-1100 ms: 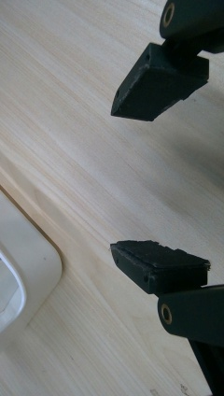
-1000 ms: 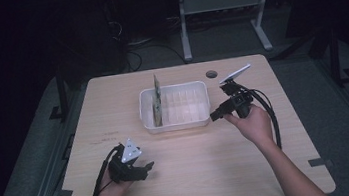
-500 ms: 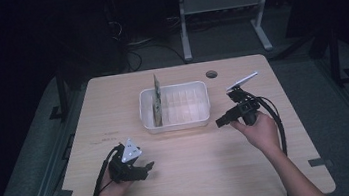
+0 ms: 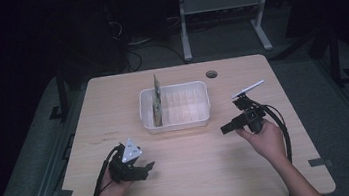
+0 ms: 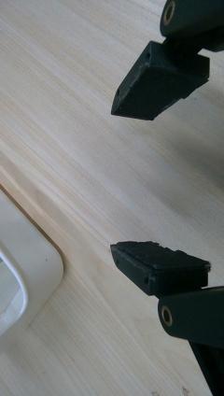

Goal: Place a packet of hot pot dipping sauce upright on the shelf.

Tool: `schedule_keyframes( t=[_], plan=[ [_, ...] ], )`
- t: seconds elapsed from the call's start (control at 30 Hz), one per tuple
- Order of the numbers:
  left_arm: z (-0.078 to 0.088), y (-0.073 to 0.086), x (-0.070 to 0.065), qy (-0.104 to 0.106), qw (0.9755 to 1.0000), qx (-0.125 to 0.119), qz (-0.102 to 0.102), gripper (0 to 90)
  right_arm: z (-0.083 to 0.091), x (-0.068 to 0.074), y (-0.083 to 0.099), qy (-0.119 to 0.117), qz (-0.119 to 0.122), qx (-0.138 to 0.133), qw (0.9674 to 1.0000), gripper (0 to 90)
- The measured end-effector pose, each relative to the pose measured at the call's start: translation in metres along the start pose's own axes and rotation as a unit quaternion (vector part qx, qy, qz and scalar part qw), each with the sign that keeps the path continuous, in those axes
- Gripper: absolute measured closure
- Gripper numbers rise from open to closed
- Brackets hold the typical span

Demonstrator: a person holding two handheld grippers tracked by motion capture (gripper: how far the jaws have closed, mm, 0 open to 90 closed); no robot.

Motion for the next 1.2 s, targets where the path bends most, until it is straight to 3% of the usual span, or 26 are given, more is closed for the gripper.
schedule_keyframes(
  t=[0.83, 1.2],
  plan=[
    [-0.001, -0.001, -0.002, 0.0, 1.0, 0.001, -0.002, 27.7, -0.004, -0.015, 0.045, -0.002, -0.002, -0.013, 0.9999, 55.3],
    [-0.002, -0.001, -0.002, 0.001, 1.0, 0.003, -0.003, 27.6, -0.011, -0.017, 0.076, -0.008, 0.001, -0.022, 0.9997, 54.5]
  ],
)
Point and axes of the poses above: each handheld gripper's, and its own axes: z roughly backward along the jaws, y roughly out of its underside, x roughly to its left, the point moved 7 cm from there along -z, roughly forward along the jaws, and after that the axes turned 1 degree about z, right-handed, at the moved point
